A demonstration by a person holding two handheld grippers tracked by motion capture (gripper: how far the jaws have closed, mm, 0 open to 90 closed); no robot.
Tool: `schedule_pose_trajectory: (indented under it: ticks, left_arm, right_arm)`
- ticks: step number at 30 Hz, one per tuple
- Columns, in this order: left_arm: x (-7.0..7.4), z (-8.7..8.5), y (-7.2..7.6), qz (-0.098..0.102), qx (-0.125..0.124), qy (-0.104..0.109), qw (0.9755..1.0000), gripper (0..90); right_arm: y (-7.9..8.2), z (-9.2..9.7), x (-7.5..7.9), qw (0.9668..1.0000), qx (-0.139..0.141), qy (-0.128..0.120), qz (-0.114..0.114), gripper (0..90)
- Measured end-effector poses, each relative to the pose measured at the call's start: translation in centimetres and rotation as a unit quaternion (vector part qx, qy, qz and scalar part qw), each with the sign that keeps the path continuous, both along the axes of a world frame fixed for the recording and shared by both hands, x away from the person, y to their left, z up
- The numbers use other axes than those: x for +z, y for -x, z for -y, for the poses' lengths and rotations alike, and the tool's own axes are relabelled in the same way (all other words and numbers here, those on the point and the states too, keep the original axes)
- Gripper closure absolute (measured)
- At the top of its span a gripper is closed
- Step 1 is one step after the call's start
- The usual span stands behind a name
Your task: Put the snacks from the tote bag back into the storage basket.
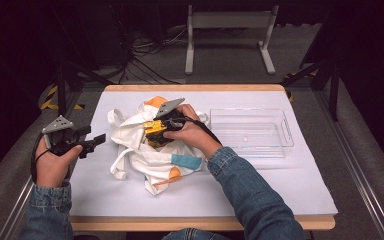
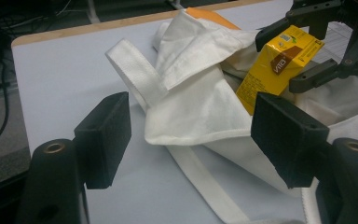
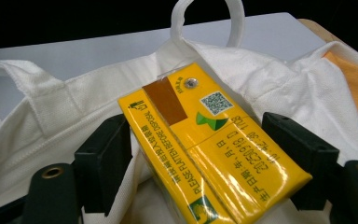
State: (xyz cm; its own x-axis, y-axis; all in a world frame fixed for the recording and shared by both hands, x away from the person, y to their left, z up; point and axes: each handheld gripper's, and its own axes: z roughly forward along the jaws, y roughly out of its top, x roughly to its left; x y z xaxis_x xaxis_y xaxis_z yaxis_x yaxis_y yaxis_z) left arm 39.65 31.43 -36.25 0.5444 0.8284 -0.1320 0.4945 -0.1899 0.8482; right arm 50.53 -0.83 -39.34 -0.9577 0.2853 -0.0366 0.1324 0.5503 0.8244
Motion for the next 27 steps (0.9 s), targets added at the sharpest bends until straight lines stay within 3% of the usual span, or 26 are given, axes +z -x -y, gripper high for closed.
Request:
schedule_pose_trajectory:
  ticks: [3,11,27]
  left_arm:
    - [0.0,0.1,0.0,0.0,-0.001,0.0,1.0,29.6]
    - [-0.1,0.2,-0.1,-0.002,-0.002,0.0,1.0,29.4]
    - [-0.4,0.0,-0.2,-0.005,-0.001,0.003,1.0,29.4]
  right_arm:
    - [0.0,0.3,0.3,0.9996,0.011,0.02,0.016,37.8]
    - [0.1,0.7,0.9,0.9984,0.035,0.036,0.024,49.0]
    - [0.1,0.6,1.4,0.9971,0.052,0.045,0.031,51.1]
